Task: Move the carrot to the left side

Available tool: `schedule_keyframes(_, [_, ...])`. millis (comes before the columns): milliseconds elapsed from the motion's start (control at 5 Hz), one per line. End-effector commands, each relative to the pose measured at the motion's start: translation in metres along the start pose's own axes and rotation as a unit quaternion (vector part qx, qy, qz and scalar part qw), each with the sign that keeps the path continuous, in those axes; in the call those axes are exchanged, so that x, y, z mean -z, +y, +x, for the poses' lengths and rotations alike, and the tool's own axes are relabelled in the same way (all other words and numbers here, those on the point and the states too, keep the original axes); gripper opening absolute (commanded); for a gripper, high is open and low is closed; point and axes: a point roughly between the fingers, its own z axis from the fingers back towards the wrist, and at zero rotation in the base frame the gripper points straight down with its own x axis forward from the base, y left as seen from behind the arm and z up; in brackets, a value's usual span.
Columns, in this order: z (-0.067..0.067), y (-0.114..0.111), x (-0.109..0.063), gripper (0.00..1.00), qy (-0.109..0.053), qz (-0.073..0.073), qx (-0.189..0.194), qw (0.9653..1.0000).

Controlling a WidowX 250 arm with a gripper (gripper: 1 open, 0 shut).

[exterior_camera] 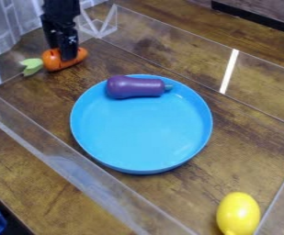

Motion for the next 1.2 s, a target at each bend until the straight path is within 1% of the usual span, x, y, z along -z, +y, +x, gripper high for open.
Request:
schedule_keyframes(0, [-0.004,0.02,-0.019,1.0,-0.022,0.024,-0.013,0.9994])
schedule_keyframes(200, [-0.005,0.023,-0.017,0.0,-0.023,0.023,-0.013,0.9994])
schedule_keyframes(400, [-0.005,0.026,-0.017,1.0,-0.026,0.021,-0.014,0.9993])
schedule_keyframes(800, [-0.008,0.031,-0.016,1.0,-0.026,0.019,-0.018,0.9993])
schedule_keyframes(1000, [-0.008,0.028,-0.015,1.0,-0.026,0.018,-0.019,0.9993])
